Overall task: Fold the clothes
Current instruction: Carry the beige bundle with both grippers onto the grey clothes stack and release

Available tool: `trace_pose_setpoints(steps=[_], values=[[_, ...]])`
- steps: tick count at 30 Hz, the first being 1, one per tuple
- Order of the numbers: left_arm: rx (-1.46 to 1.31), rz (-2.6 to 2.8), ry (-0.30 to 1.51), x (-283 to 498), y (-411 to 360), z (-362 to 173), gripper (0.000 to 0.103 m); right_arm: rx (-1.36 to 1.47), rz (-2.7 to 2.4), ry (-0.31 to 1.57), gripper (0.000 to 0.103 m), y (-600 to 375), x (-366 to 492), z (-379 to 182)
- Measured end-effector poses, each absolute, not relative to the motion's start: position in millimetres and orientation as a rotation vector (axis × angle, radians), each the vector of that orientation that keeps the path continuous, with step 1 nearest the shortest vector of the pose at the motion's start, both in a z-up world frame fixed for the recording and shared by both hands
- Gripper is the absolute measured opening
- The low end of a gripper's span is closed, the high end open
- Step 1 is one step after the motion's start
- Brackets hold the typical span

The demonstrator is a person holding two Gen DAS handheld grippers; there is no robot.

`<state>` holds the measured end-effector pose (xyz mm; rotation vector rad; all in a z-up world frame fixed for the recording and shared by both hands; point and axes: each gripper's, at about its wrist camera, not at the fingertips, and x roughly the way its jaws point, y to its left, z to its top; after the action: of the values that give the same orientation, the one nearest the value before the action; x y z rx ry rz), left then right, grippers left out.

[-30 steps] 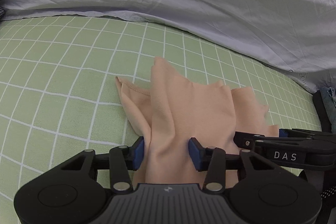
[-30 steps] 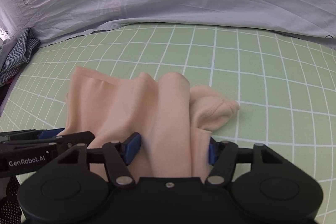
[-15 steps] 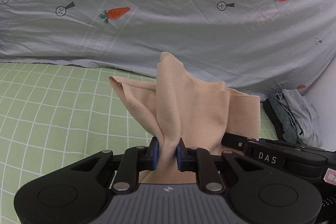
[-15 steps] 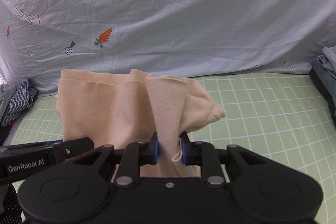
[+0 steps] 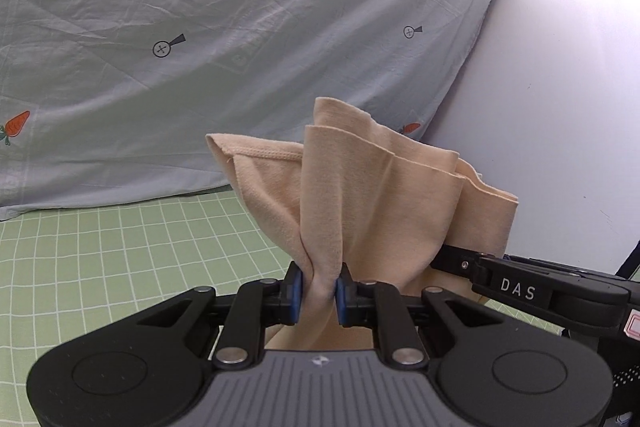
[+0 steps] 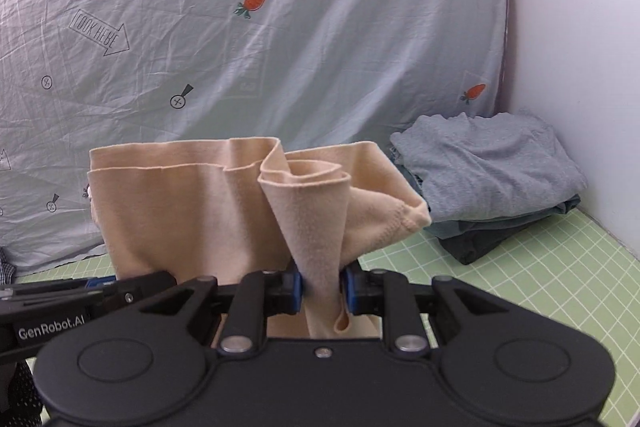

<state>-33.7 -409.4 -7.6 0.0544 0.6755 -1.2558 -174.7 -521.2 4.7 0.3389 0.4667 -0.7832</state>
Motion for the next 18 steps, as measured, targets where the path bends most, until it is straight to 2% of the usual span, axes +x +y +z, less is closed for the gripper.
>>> trace_pose_setpoints(steps=[10,18], values=[[0.045,-1.211,0.746,-154,-529,-25,0.017,0.338,-0.766,0.490,0.021,-635,-289,-21],[0.065,-1.249,0.756,-195,-632,-15,0.017,0.333,-0.803,0.487,0.021,-725,-334,-11]])
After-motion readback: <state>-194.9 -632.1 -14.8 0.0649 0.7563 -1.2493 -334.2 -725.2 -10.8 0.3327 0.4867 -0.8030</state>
